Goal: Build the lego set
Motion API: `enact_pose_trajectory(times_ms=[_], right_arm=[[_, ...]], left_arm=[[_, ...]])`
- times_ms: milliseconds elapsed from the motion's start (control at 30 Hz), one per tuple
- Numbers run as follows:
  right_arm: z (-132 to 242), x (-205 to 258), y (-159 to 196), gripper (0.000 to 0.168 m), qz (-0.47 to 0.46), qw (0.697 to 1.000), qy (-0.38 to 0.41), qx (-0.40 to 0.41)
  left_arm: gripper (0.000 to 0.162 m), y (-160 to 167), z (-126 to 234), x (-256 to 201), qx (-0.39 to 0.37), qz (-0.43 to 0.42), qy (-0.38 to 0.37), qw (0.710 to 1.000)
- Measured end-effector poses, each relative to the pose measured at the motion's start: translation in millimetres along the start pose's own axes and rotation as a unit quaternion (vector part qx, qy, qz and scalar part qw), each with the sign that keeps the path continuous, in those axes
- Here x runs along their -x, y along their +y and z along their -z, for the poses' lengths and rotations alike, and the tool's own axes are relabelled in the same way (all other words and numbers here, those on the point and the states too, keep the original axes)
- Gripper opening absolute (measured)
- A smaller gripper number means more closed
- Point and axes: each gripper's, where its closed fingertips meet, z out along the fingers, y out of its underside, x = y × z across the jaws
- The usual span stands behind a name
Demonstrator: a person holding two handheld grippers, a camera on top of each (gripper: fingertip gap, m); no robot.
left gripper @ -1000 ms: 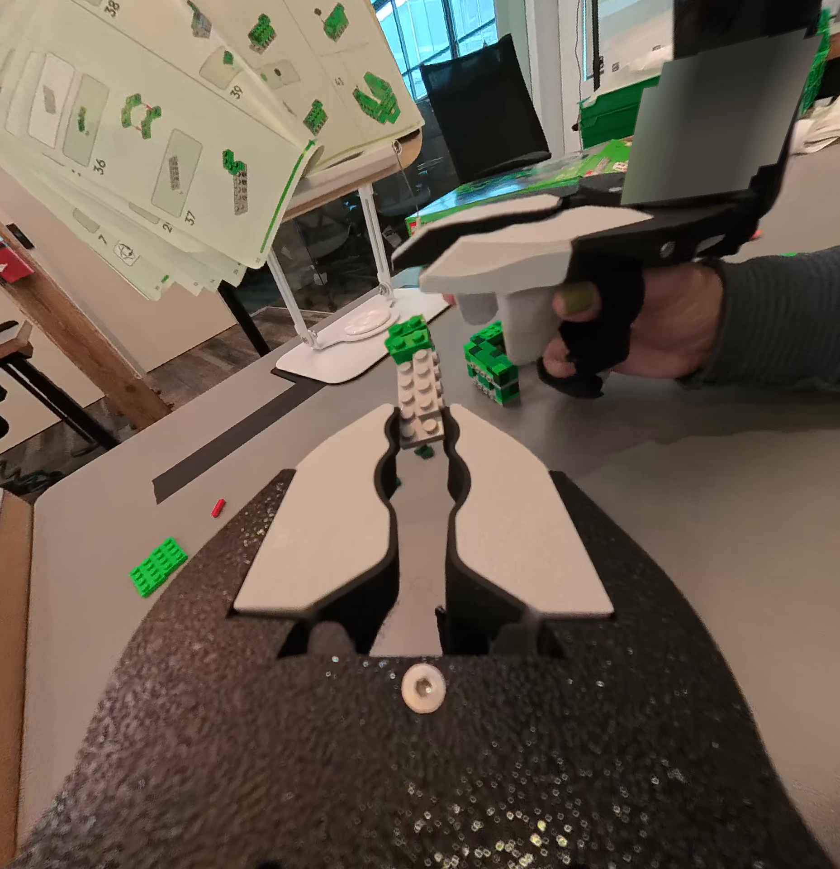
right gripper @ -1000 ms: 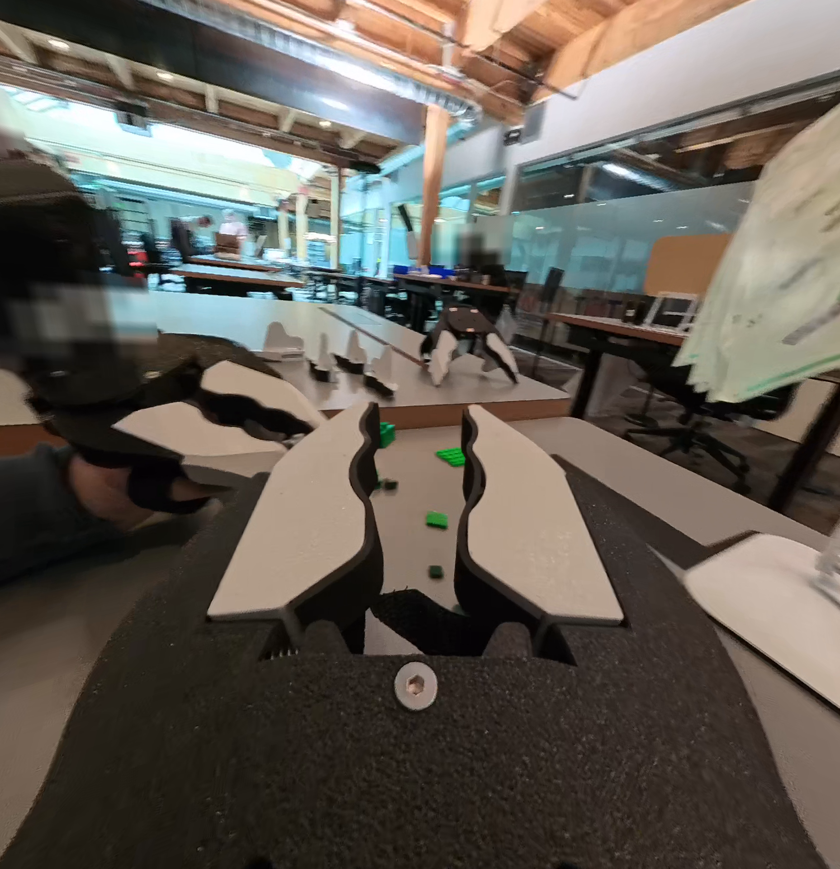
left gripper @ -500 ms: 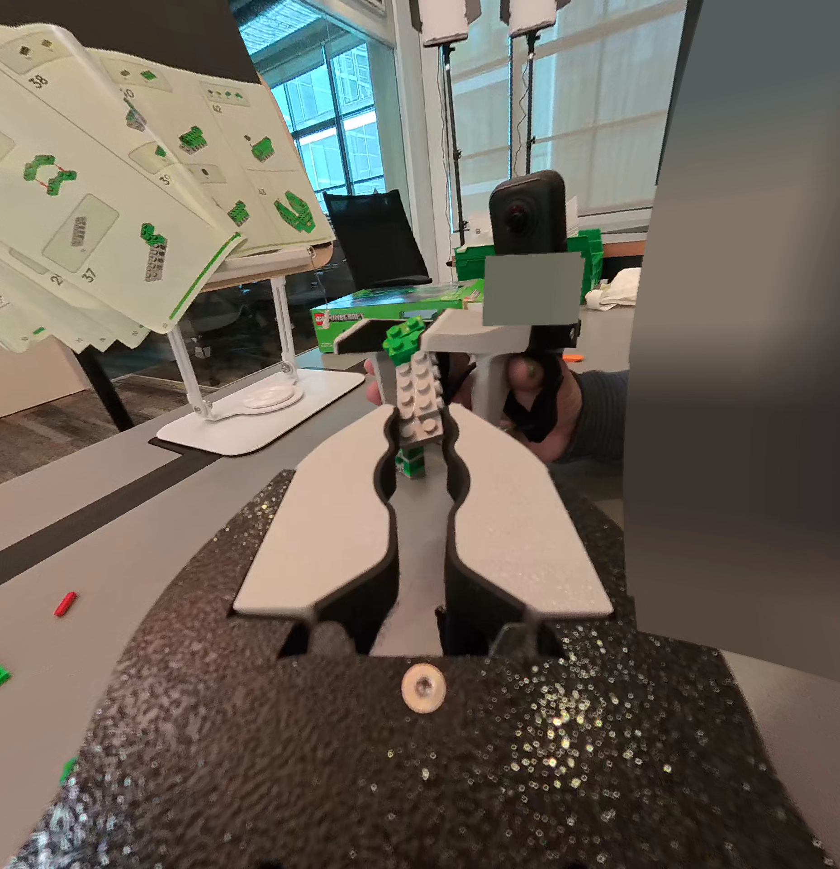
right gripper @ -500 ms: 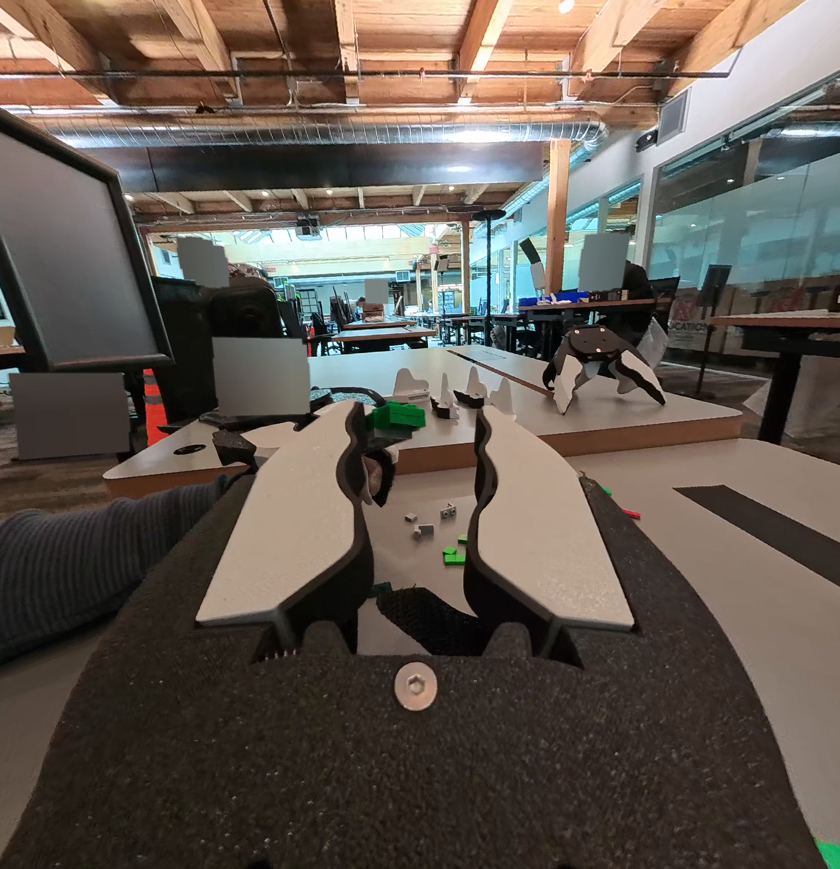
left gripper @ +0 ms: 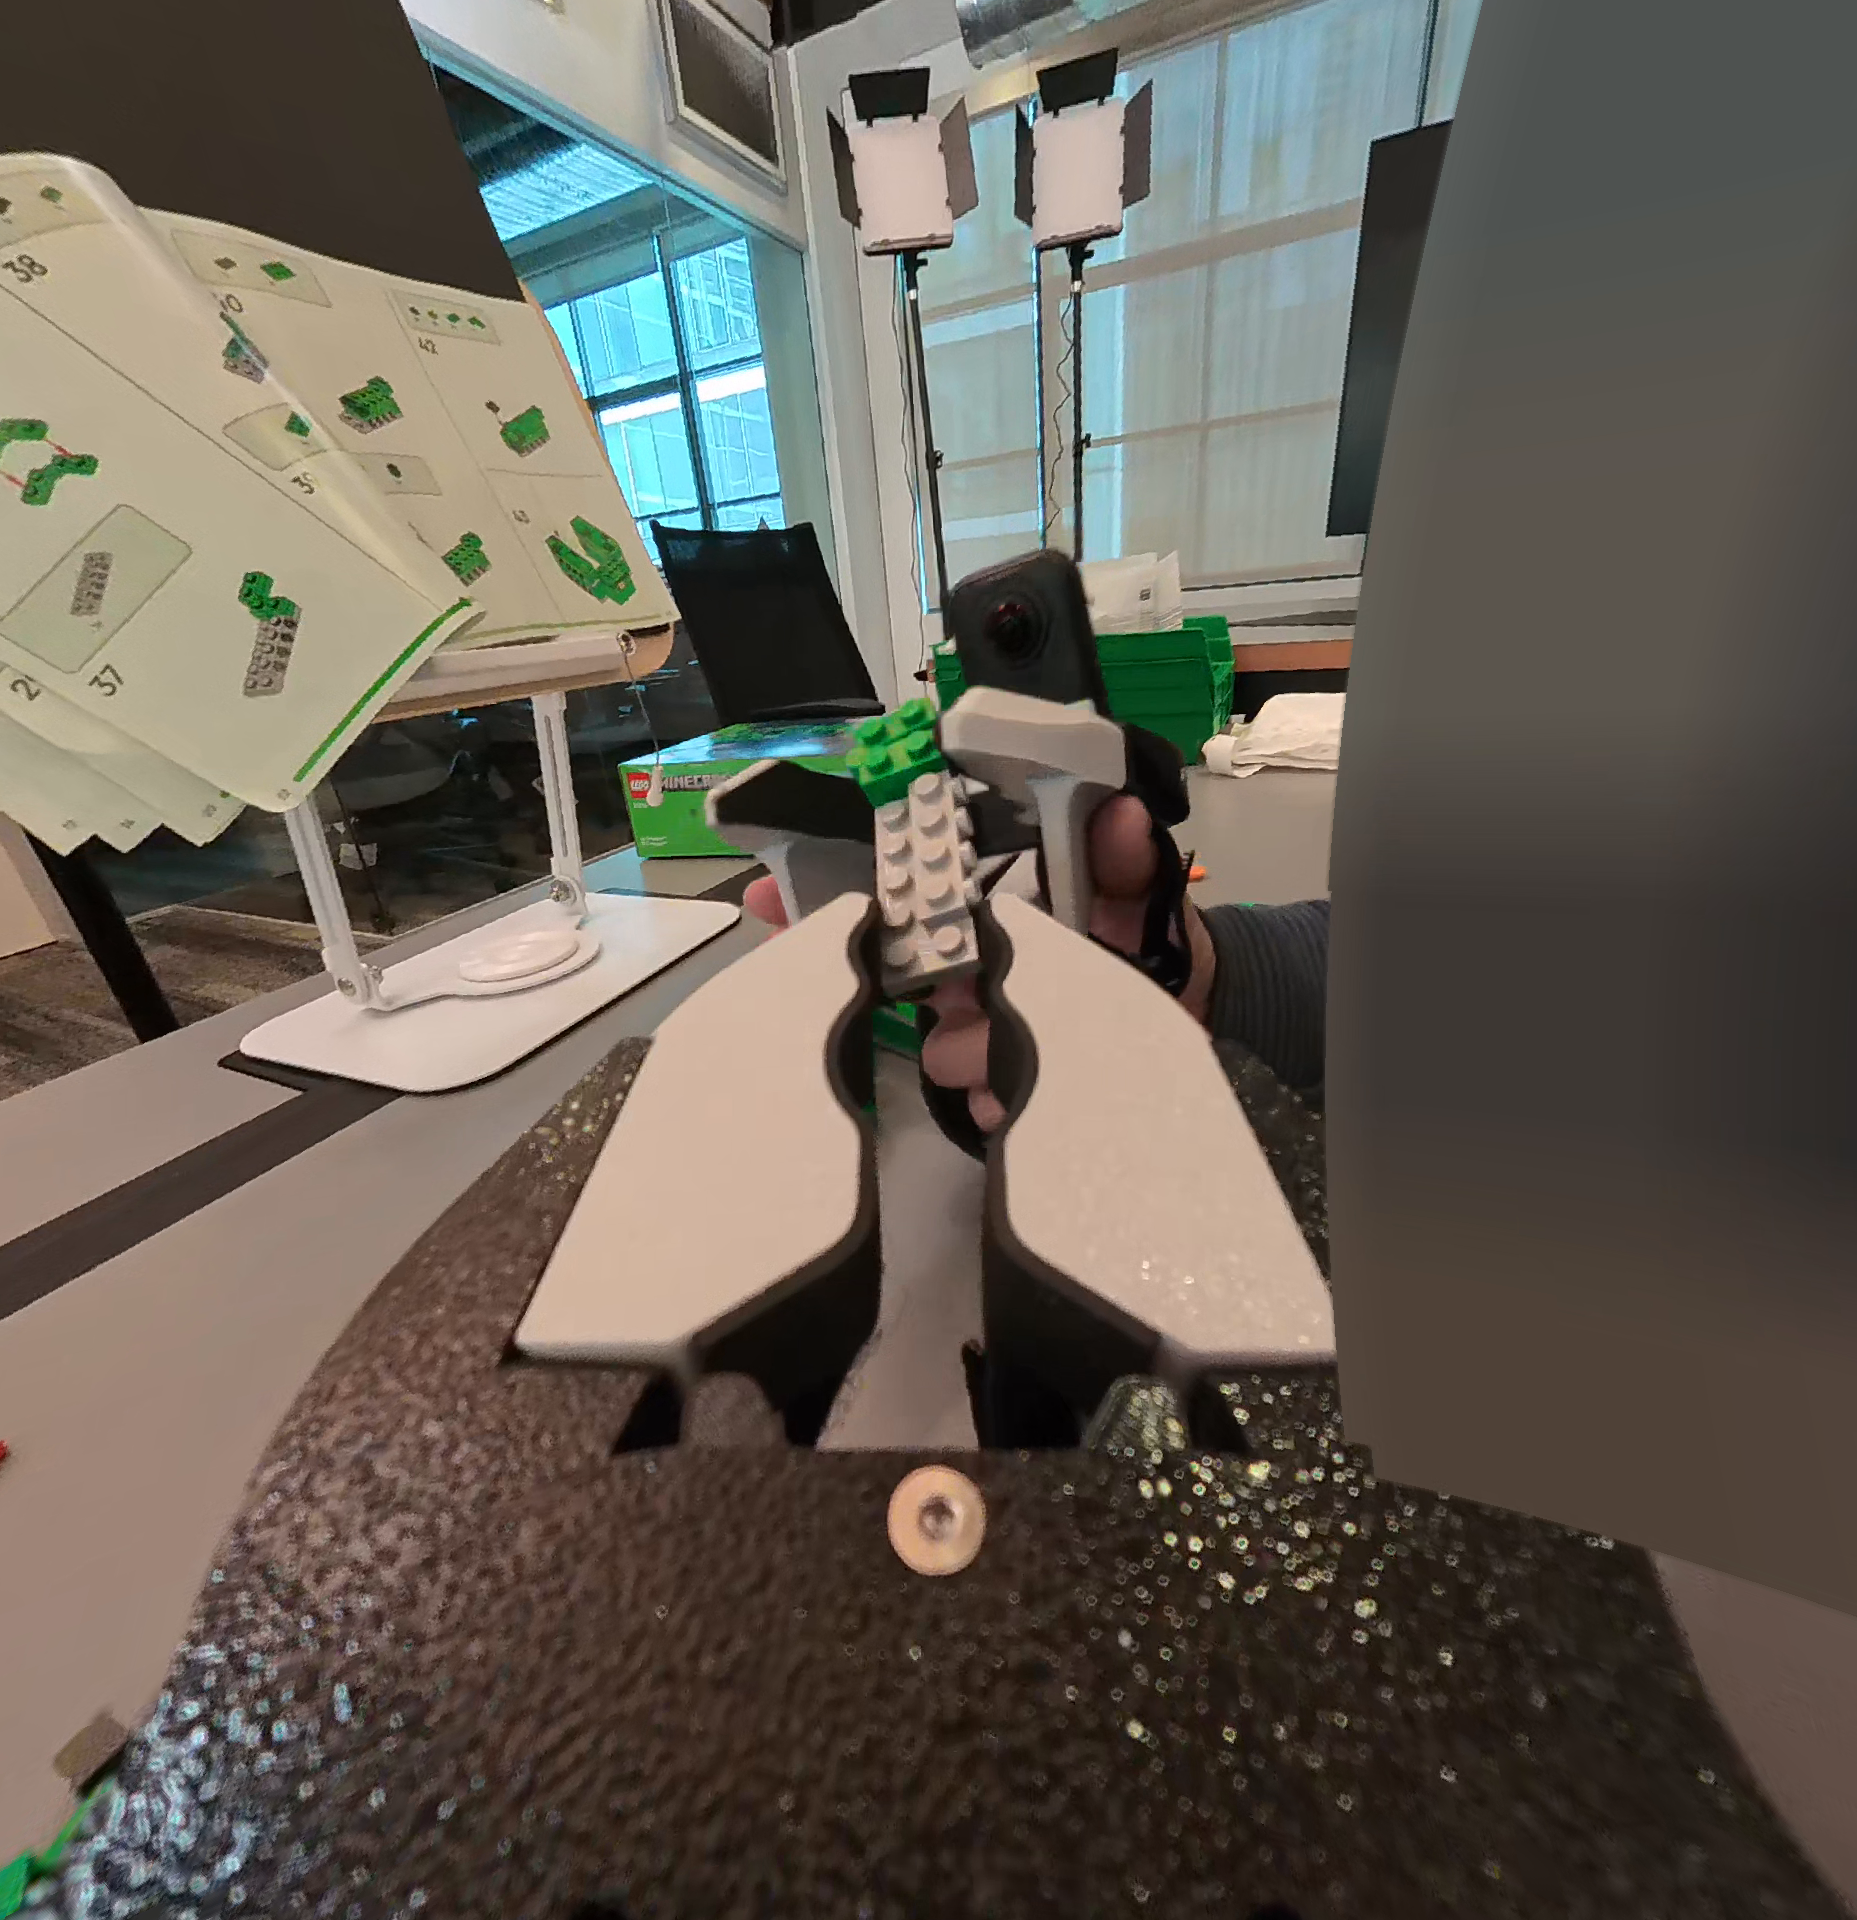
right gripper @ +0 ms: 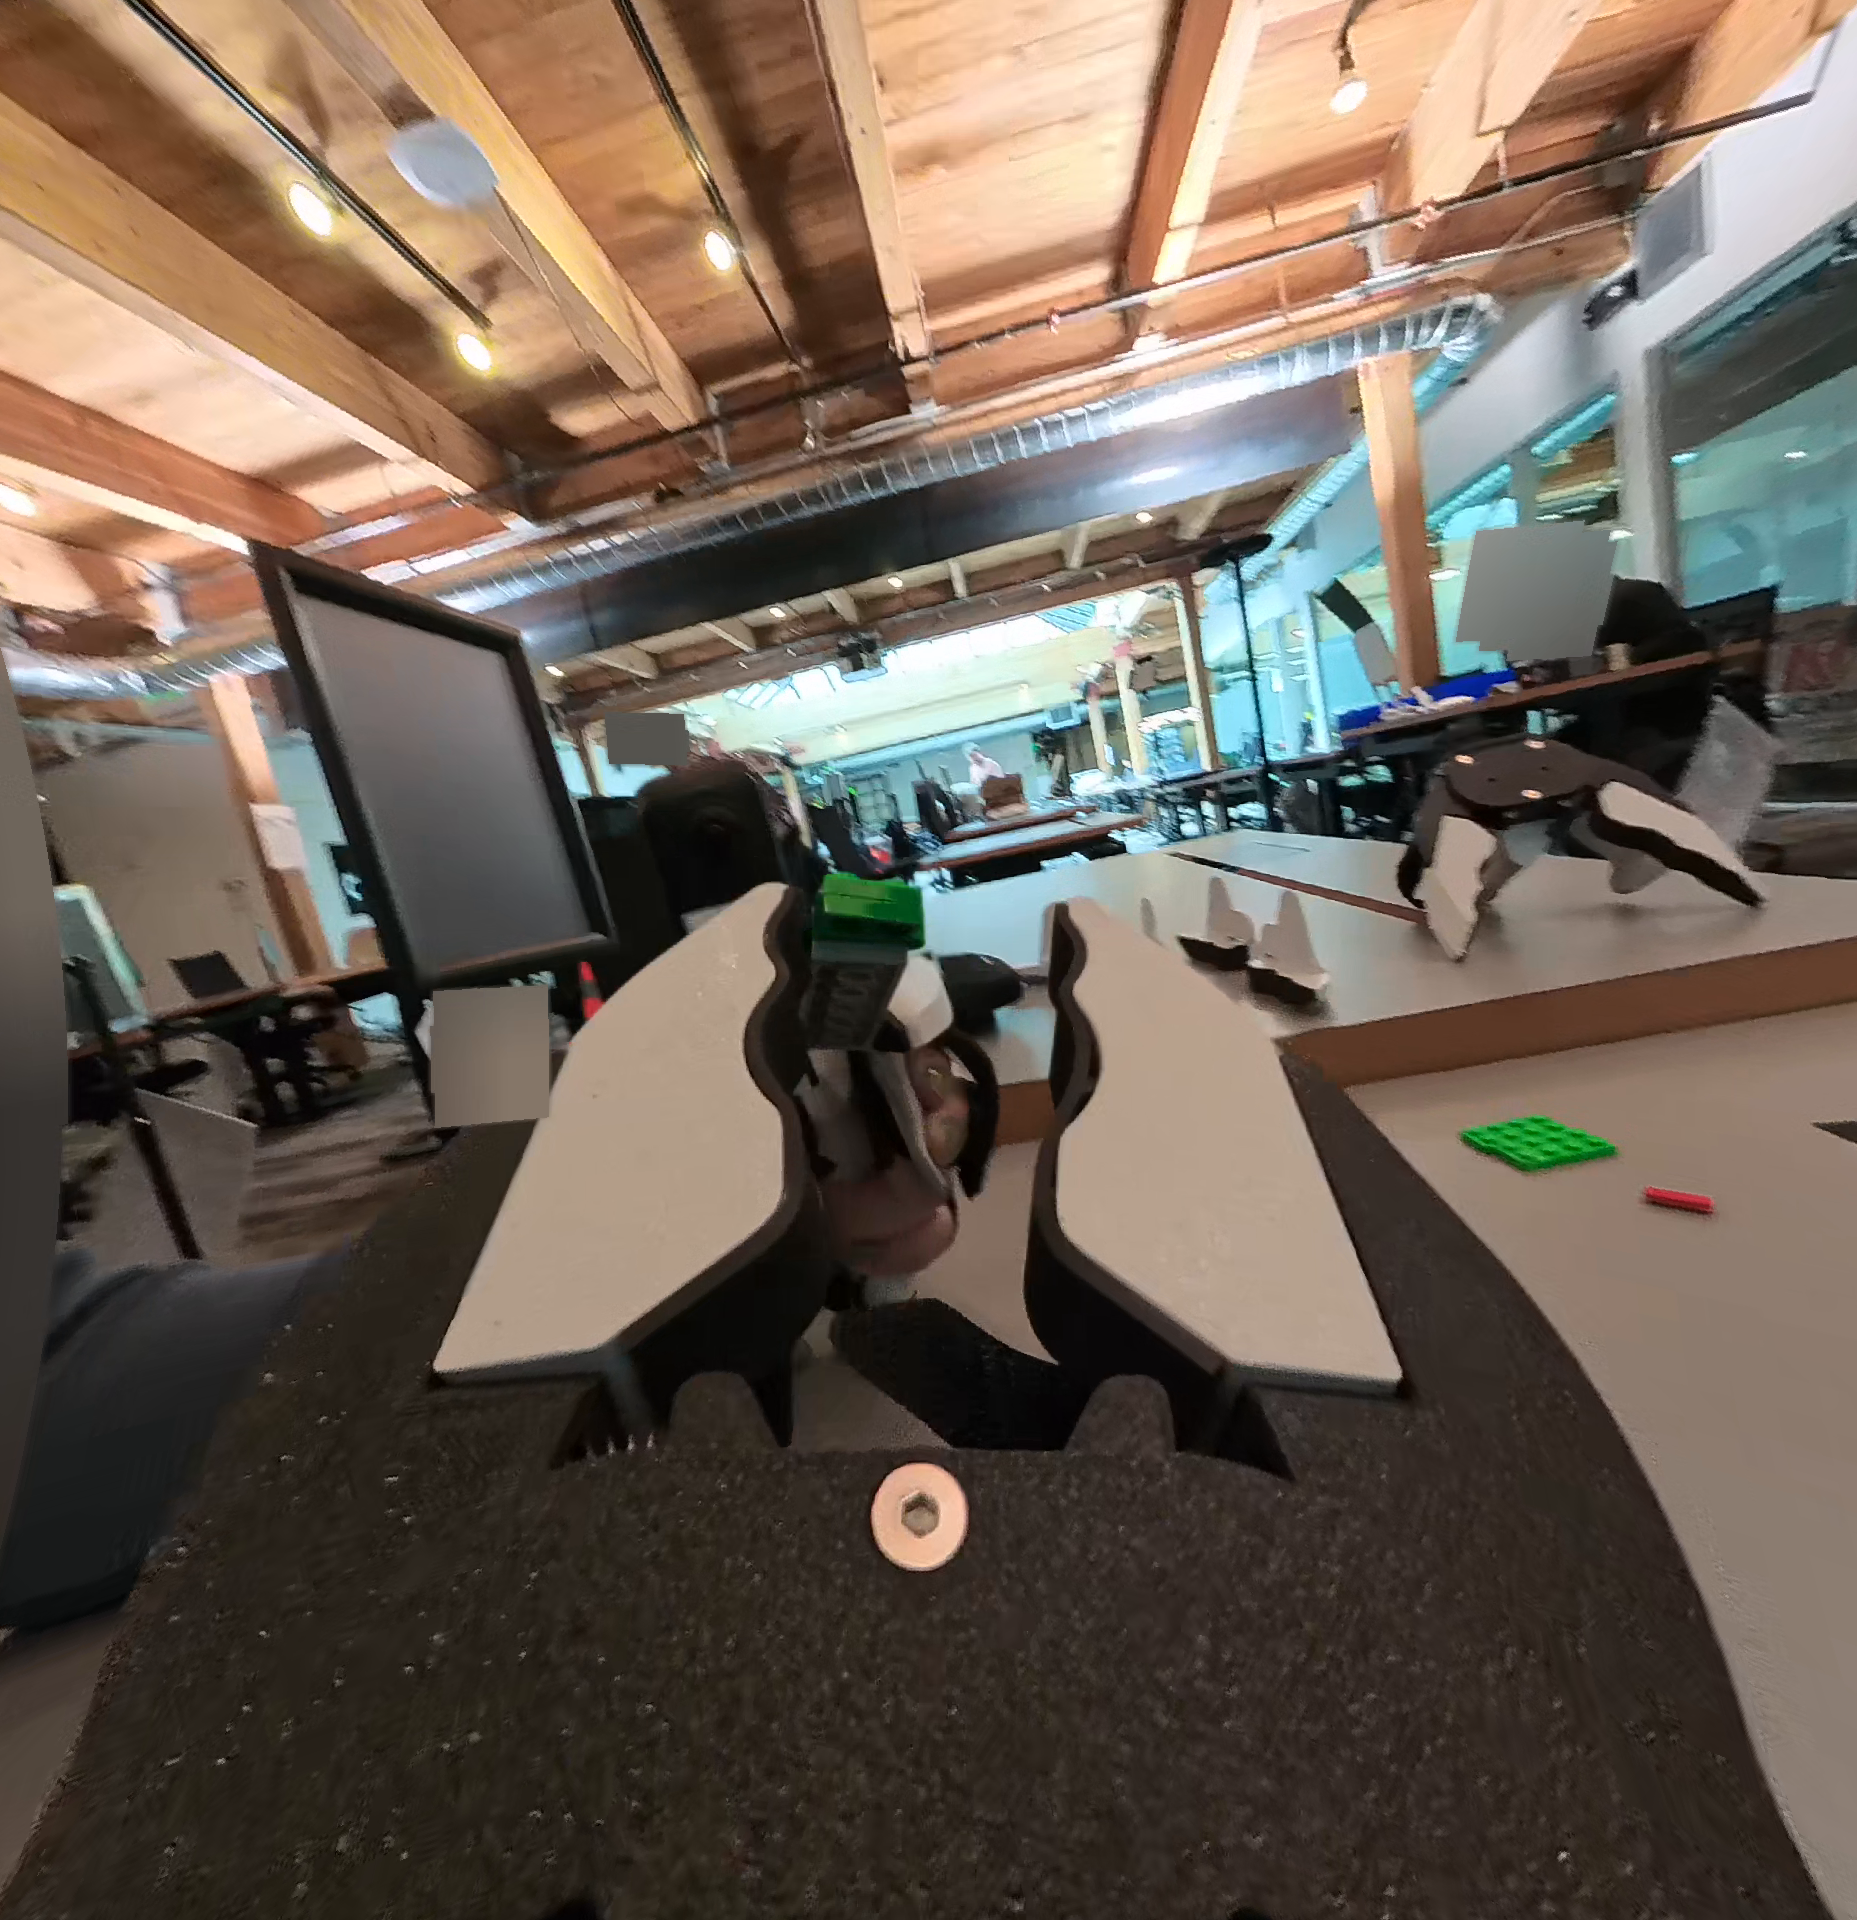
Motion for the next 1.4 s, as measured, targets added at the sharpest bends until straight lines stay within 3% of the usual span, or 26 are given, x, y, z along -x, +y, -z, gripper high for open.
enact_pose_trajectory(times_ms=[400,767,967,1200,1267,1400], right_arm=[[2.1,5.1,-13.8,0.046,-0.025,0.998,-0.02,-0.049],[9.6,-7.5,-21.0,0.042,-0.02,0.997,0.015,-0.067],[13.2,5.6,-27.4,0.021,-0.031,0.995,-0.037,-0.087],[9.4,5.7,-16.2,0.019,-0.009,0.998,-0.032,-0.048],[9.1,8.4,-15.6,0.008,-0.002,0.998,-0.038,-0.046],[8.8,8.2,-15.4,0.008,-0.024,0.998,-0.046,-0.044]], left_arm=[[0.016,-7.6,-2.8,-7.9,-0.024,0.018,0.028,0.999],[0.016,-6.9,-3.7,-11.1,-0.025,0.029,0.043,0.998],[0.016,-4.6,-4.2,-8.6,-0.016,0.02,0.031,0.999],[0.016,-5.7,-4.3,-8.8,-0.021,0.019,0.031,0.999],[0.016,-6.2,-4.1,-9.1,-0.022,0.02,0.032,0.999],[0.016,-6.4,-4.1,-9.6,-0.022,0.022,0.034,0.999]])
